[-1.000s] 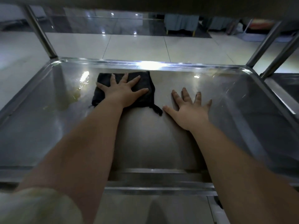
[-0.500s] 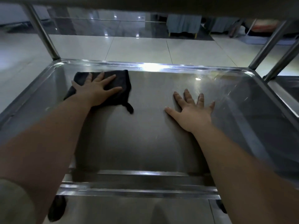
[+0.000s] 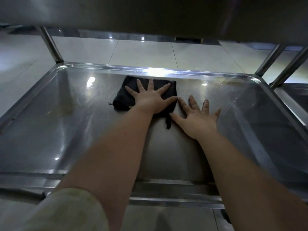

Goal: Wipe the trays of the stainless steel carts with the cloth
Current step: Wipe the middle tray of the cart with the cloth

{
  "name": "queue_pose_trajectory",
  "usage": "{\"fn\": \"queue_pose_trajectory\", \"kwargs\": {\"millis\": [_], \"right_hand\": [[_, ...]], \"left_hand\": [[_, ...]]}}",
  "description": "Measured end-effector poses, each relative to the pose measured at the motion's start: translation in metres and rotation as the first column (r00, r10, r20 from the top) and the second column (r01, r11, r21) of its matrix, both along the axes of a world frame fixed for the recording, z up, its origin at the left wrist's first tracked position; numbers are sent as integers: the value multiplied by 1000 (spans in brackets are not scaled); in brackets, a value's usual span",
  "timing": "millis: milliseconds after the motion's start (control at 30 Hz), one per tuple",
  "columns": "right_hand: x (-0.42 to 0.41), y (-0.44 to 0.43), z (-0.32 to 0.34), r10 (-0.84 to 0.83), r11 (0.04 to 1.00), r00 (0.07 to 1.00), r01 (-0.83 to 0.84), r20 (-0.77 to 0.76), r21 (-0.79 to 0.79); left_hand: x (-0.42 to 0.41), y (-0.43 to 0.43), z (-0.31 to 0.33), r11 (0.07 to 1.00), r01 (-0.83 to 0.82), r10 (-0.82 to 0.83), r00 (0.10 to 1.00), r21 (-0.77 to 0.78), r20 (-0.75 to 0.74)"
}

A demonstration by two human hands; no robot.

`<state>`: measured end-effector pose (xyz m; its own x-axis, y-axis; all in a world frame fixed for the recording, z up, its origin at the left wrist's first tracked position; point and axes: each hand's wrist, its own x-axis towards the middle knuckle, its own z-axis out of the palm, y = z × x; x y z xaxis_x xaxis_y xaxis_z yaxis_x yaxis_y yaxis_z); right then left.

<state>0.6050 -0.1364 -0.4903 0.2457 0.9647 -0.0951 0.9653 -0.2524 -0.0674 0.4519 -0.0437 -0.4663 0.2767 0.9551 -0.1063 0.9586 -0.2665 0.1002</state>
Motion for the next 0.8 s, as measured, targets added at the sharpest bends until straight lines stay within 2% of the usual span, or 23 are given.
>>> {"fn": "queue_pose_trajectory", "kwargs": {"millis": [133, 267, 367, 433, 600, 700, 800], "right_hand": [[-1, -1, 4, 2, 1000, 1000, -2, -8, -14], [-6, -2, 4, -9, 1000, 1000, 10, 16, -16], [-9, -2, 4, -12, 1000, 999, 12, 32, -20], [-11, -2, 3, -9, 1000, 999, 9, 33, -15], [-7, -3, 5, -1, 1000, 1000, 1, 2, -23], [-3, -4, 9, 9, 999, 1000, -9, -16, -37], [-5, -7, 11, 3, 999, 1000, -4, -14, -43]], "left_hand": [[-49, 6, -2, 1000, -23, 23, 1000, -1, 16], [-117, 16, 0, 986, -164, 165, 986, -21, 9], [-126, 19, 2, 977, -211, 210, 978, -29, -16], [-106, 14, 3, 981, -191, 191, 982, -38, -3], [-37, -23, -5, 999, 34, -34, 999, -7, -10], [-66, -24, -4, 999, 42, -42, 999, -18, 2], [-134, -16, -1, 997, -70, 70, 997, -17, -11]]}}
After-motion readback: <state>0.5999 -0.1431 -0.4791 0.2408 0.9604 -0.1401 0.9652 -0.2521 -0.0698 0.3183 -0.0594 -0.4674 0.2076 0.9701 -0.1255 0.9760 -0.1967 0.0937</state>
